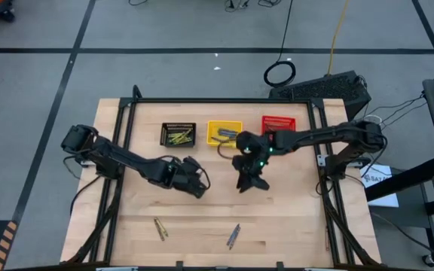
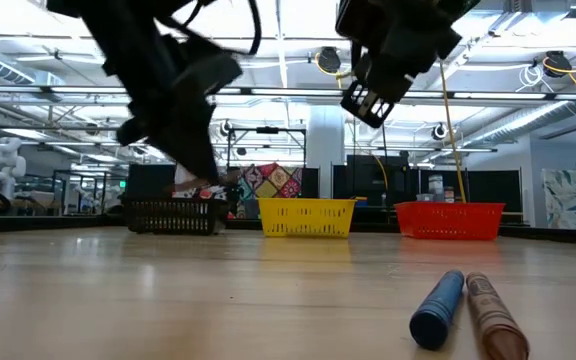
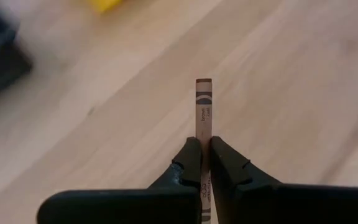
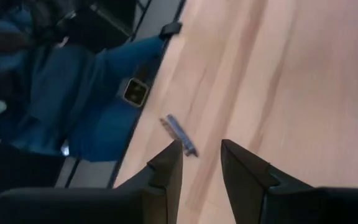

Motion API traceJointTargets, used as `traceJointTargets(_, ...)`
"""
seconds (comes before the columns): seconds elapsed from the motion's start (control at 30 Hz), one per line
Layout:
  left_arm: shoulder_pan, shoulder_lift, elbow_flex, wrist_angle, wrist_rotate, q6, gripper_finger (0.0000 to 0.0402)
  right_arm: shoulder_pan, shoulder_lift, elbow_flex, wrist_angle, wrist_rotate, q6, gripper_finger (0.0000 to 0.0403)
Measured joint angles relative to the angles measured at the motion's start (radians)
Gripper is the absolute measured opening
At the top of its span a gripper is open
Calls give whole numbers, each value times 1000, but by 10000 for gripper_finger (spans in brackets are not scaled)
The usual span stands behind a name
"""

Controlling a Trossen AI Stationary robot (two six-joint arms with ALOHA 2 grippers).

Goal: Sort crayons
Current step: Put the brown crayon into the red bin

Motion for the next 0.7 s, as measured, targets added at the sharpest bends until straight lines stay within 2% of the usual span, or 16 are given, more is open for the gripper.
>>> traceJointTargets(0.07, 5, -5, 2, 58, -3, 52, 8, 37, 0, 0, 3, 42, 1, 98)
traceJointTargets(0.27, 8, -8, 1, 149, 2, 193, 8, 133, 0, 0, 6, 333, 3, 98)
traceJointTargets(0.53, 8, -8, 1, 293, 5, 361, 8, 210, 0, 0, 46, 606, 109, 98)
traceJointTargets(0.7, 8, -8, 1, 415, 6, 482, 8, 244, 0, 0, 162, 695, 174, 98)
